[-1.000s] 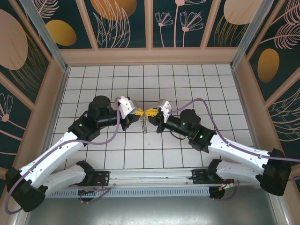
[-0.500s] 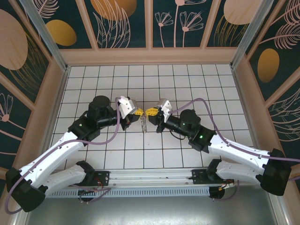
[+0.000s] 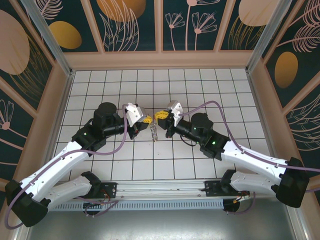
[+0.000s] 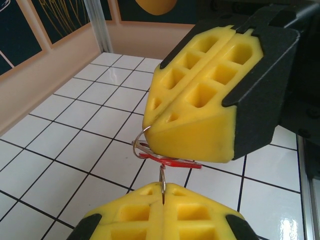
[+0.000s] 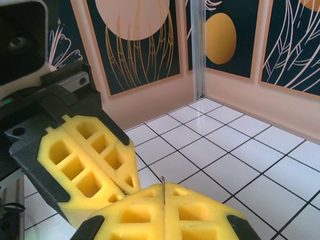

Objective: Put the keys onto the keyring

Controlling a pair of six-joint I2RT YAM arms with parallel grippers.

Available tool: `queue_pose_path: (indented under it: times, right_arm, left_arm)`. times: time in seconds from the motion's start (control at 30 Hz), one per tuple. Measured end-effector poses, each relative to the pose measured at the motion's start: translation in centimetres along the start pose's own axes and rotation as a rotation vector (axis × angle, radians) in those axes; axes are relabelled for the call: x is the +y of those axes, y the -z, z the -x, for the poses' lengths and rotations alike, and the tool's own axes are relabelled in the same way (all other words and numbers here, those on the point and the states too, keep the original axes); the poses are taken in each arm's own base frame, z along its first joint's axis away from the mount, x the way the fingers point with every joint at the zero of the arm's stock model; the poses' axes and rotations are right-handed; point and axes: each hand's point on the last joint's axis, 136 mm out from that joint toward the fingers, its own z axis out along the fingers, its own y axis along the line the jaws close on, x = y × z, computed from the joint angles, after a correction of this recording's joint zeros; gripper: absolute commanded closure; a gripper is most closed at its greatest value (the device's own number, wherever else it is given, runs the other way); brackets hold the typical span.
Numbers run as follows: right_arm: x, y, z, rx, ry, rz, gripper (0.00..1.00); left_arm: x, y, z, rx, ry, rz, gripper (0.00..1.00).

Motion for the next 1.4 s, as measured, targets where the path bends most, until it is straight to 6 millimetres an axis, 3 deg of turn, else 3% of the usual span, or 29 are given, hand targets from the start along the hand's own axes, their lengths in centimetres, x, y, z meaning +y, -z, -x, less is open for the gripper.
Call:
queue_pose_path:
  times: [0.23, 0.63, 1.0, 1.4]
  right_arm:
    - [-0.2, 0.0, -0.8, 0.033, -0.016, -0.005, 1.00]
    - [0.9, 1.5, 0.4, -0.001, -0.023, 0.045, 1.00]
    - [1.6, 0.0, -2.5, 0.120, -0.037, 0.065, 1.00]
    - [0.2, 0.1, -2.5, 0.141, -0.060, -0.022, 1.00]
  left_arm:
    - [0.0, 0.0, -0.1, 0.002, 0.001, 0.000, 1.00]
    - [0.4, 0.1, -0.2, 0.007, -0.003, 0.026, 1.00]
    - [0.4, 0.3, -0.1, 0.006, -0.004, 0.029, 1.00]
    - [0.3, 0.4, 0.0, 0.003, -0.006, 0.030, 1.00]
